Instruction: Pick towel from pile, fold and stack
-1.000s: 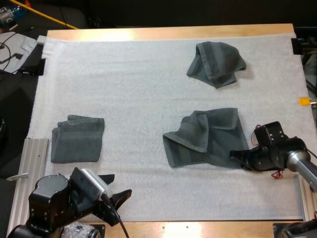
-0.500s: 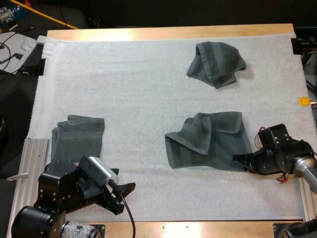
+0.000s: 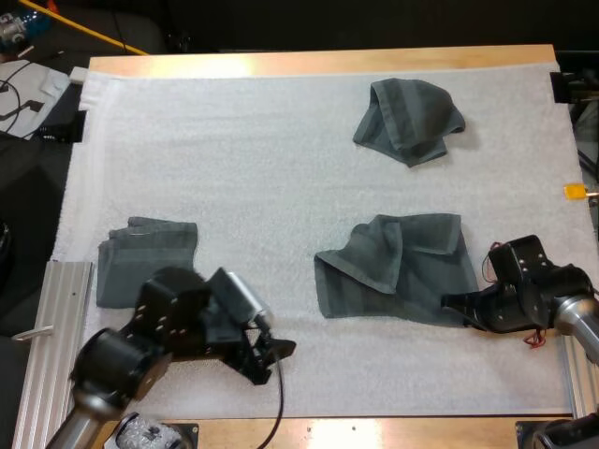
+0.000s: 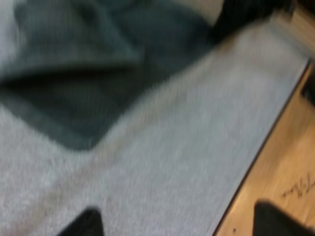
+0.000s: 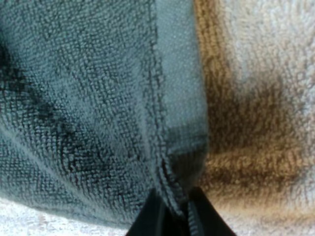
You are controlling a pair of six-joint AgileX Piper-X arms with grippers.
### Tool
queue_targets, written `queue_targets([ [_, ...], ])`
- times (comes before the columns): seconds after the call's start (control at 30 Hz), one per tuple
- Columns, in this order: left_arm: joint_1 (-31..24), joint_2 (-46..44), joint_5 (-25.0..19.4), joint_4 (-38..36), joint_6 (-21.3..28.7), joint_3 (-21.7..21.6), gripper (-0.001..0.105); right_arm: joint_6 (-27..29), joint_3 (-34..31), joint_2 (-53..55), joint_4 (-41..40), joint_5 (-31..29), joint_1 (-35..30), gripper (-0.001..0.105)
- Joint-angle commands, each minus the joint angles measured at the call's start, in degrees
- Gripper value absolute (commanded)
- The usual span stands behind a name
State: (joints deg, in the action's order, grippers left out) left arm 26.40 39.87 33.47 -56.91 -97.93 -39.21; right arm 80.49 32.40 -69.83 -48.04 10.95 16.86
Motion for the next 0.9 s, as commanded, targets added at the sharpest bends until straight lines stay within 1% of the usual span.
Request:
queue_targets([
  [0.0,5.0,6.1,-1.6,4.9,-3.2,-0.1,0.061,1.0,0.0,1.1,-1.4,0.2,0.0,0.0],
  [0.17,10.2,15.4,-4.8,11.6,-7.0,0.0,0.061,1.2,-0.1,1.4,-1.6,0.1,0.0,0.0],
  [0.2,10.5,16.9,-4.9,12.3,-7.0,0.0,0.061,1.0,-0.1,1.4,-1.4,0.1,0.0,0.0],
  [0.27,9.3,15.5,-3.5,10.5,-5.3,-0.2,0.061,0.8,0.1,1.1,-1.1,0.2,0.1,0.0],
  [0.3,9.8,18.7,-4.0,12.1,-5.3,-0.1,0.061,0.7,0.1,1.2,-1.3,0.1,0.0,0.0],
  [0.43,12.0,24.9,-6.7,16.4,-6.4,0.0,0.061,0.7,-0.1,1.2,-1.2,-0.1,0.0,0.0],
  [0.5,13.0,27.8,-8.6,18.7,-8.0,0.1,0.061,0.8,0.0,1.3,-1.2,-0.1,0.1,0.0],
  [0.57,13.4,30.5,-9.4,21.1,-10.1,0.1,0.061,0.8,0.0,1.3,-1.3,-0.2,0.2,0.0],
  [0.73,13.0,36.5,-8.8,26.2,-15.4,-0.1,0.061,1.0,-0.1,1.4,-1.2,-0.2,0.0,0.0],
  [0.87,12.4,40.3,-8.1,29.8,-18.7,0.0,0.061,1.2,0.0,1.4,-1.0,-0.2,0.1,0.0],
])
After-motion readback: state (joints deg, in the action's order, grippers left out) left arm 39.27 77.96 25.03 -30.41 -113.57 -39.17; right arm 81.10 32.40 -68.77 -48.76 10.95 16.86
